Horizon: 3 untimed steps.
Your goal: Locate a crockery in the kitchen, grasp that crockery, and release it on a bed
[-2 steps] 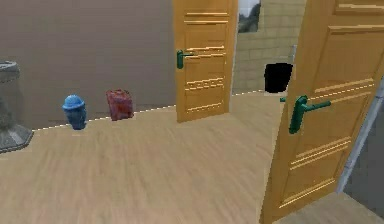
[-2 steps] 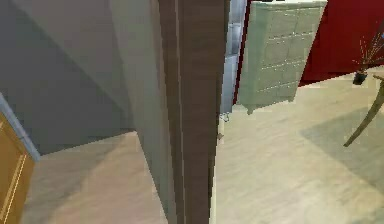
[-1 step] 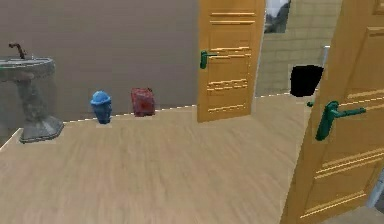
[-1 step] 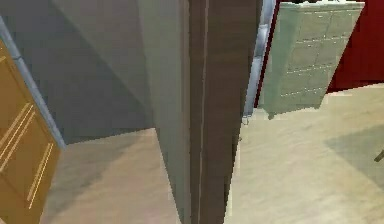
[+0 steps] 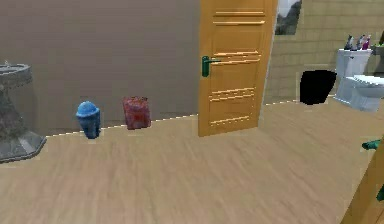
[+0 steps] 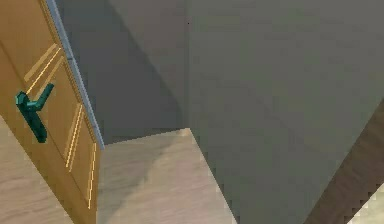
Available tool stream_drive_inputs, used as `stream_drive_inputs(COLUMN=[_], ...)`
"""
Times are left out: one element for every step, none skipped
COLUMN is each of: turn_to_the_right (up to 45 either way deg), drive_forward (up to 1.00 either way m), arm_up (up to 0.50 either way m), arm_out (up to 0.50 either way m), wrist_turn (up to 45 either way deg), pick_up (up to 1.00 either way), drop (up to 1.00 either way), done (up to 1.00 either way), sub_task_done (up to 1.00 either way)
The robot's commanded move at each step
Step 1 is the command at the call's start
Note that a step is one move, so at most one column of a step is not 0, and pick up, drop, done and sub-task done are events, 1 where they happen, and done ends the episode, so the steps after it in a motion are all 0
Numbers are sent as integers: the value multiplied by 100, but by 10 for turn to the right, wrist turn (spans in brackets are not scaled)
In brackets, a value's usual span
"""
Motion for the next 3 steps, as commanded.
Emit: stream_drive_inputs(turn_to_the_right=[-30, 0, 150], drive_forward=[0, 65, 0], arm_up=[0, 0, 0], arm_out=[0, 0, 0], wrist_turn=[0, 0, 0], pick_up=[0, 0, 0], drop=[0, 0, 0], done=[0, 0, 0], sub_task_done=[0, 0, 0])
